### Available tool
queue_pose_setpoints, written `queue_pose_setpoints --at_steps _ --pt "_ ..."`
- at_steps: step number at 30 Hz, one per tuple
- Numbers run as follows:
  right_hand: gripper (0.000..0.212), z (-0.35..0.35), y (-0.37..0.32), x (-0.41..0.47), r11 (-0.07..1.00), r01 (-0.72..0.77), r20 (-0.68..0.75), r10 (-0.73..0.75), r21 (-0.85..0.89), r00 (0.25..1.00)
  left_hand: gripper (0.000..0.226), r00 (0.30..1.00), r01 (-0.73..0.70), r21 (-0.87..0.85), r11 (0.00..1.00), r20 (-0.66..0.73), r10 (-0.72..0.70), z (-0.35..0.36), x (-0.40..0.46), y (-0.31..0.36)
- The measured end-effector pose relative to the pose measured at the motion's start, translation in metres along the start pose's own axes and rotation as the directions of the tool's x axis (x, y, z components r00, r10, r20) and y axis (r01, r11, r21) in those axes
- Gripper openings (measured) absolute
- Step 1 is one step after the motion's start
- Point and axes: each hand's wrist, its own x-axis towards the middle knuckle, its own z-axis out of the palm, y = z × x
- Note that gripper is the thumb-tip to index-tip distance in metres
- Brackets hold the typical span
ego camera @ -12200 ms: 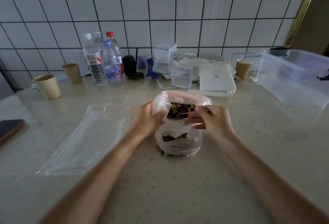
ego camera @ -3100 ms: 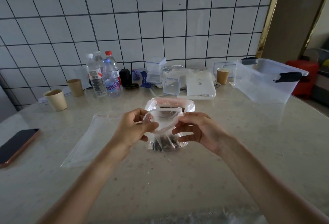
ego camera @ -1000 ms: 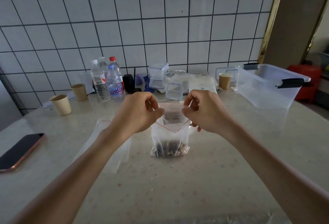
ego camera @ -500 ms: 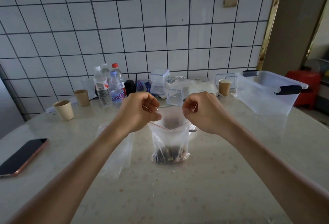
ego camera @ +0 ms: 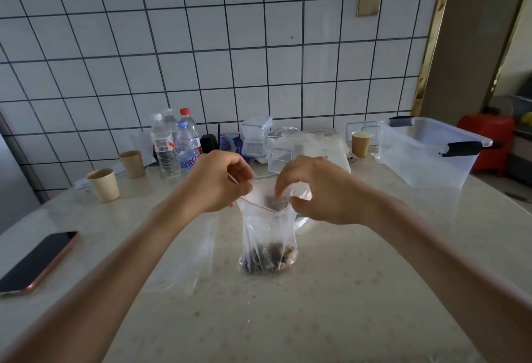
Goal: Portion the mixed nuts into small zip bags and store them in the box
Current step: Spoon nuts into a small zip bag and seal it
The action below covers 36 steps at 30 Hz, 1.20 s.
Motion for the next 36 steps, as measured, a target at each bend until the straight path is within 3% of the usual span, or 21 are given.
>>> queue_pose_setpoints --at_steps 5,8,12,15,17,19,23,29,36 --pt "0.038 0.009 0.001 0.003 0.983 0.045 0.194 -0.010 -0.178 0.981 0.029 0.996 -0.051 -0.037 0.998 0.070 0.053 -0.011 -0.002 -0.002" --pt "0.033 0.012 0.006 0.004 0.956 0.032 0.175 0.020 -0.291 0.984 0.029 0.986 -0.141 0.066 0.988 0.102 0.134 -0.017 -0.006 -0.006" --pt "0.026 0.007 0.003 0.009 0.963 0.070 0.146 -0.032 -0.259 0.989 0.035 0.960 -0.232 0.241 0.942 0.211 0.182 -0.014 -0.014 -0.004" --pt "0.025 0.005 0.001 0.014 0.949 0.109 0.120 -0.076 -0.296 0.990 0.012 0.952 -0.194 0.265 0.944 0.282 0.117 -0.013 -0.015 -0.004" --pt "0.023 0.002 0.003 0.014 0.951 0.096 0.099 -0.070 -0.292 0.993 0.031 0.948 -0.184 0.291 0.939 0.304 0.091 -0.013 -0.016 -0.009" --pt "0.024 -0.002 0.005 0.014 0.958 0.081 0.098 -0.056 -0.274 0.994 0.033 0.948 -0.200 0.298 0.933 0.299 0.108 -0.015 -0.015 -0.013" --pt "0.023 -0.006 0.009 0.014 0.962 0.057 0.102 -0.031 -0.267 0.994 0.047 0.963 -0.189 0.180 0.965 0.224 0.147 -0.019 -0.009 -0.024" --pt "0.025 -0.014 0.012 0.013 0.983 0.011 0.101 0.008 -0.186 0.995 0.026 0.955 -0.254 -0.072 0.964 0.136 0.262 -0.011 -0.006 -0.038" --pt "0.028 -0.011 0.012 0.014 0.992 -0.003 0.098 0.016 -0.128 0.995 0.047 0.979 -0.173 -0.268 0.948 0.056 0.195 0.015 -0.007 -0.050"
